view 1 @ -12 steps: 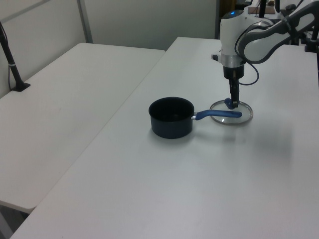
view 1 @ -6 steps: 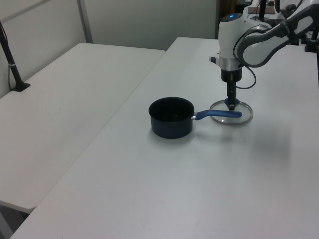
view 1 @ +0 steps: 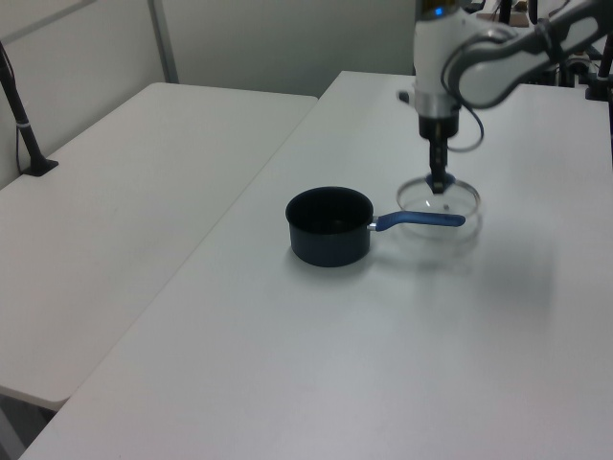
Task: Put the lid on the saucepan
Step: 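Close the gripper on the blue knob of the lid, then lift the lid and carry it over the black saucepan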
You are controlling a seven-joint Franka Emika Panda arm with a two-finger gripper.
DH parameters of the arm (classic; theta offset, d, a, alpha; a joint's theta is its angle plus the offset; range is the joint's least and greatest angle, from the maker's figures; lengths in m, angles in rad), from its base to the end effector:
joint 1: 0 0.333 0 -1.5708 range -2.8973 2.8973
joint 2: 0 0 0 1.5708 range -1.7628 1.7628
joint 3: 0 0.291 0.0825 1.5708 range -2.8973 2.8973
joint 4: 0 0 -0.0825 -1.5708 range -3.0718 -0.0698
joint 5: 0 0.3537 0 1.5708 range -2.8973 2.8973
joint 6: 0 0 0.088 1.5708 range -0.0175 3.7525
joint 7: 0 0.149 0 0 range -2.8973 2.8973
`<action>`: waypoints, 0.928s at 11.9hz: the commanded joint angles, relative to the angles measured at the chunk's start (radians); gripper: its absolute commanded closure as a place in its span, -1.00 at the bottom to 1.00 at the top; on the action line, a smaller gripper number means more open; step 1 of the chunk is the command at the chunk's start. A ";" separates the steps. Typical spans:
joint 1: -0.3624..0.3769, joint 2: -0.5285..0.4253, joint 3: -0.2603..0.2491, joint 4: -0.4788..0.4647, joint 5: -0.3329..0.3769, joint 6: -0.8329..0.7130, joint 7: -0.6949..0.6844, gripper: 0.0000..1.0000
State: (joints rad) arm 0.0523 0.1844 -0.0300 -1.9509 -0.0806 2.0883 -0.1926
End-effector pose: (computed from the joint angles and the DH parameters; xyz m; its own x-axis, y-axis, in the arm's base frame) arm 0.5585 0.0058 0.3318 0.9659 0.2516 -0.0616 0.2554 -0.9648 0.0629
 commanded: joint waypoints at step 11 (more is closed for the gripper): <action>0.215 0.271 -0.001 0.524 0.068 0.062 0.387 0.31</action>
State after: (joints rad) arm 0.2475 0.4284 -0.0170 -1.4518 -0.0179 2.1316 0.1720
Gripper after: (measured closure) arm 0.396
